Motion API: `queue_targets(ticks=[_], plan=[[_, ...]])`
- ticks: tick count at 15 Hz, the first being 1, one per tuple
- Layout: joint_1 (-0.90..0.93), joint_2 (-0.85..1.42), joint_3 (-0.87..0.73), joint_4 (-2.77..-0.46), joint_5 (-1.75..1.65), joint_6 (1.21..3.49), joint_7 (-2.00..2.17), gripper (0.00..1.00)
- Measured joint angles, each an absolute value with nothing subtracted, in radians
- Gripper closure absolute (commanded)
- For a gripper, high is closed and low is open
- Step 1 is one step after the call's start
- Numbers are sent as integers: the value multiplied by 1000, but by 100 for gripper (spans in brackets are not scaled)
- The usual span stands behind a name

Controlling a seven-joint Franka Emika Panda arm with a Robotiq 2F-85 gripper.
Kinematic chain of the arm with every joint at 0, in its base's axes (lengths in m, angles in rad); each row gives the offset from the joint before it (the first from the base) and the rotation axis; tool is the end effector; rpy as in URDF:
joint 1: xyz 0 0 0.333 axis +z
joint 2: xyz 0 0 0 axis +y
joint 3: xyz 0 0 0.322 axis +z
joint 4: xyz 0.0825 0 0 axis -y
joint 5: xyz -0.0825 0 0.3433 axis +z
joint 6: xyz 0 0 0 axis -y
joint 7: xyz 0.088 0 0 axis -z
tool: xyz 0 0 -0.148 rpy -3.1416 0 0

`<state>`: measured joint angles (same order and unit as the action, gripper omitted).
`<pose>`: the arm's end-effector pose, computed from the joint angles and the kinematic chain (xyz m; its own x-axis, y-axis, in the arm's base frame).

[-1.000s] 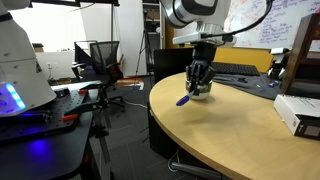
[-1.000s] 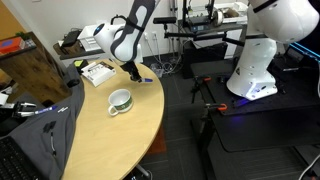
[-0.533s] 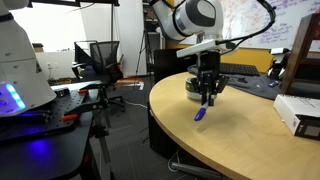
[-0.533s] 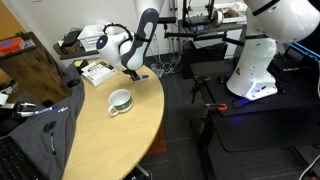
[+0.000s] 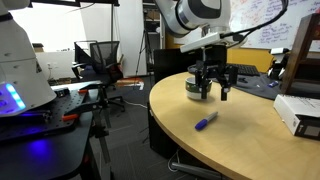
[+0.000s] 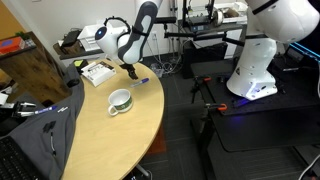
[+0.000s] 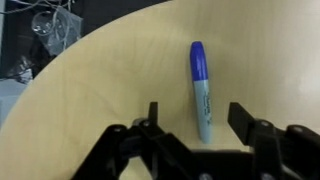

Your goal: Remove the blue maker from the white and green mug

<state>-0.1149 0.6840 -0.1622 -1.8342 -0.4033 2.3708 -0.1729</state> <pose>0.5782 -0.1778 0.1489 0.9479 0.1909 -0.2549 0.2622 -0.9222 0.2842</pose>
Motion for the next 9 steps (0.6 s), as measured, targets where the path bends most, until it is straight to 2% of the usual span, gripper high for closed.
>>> queue_targets(ticks=[9], plan=[[-176,355,-131,-2063,-242,2373,-239,0]])
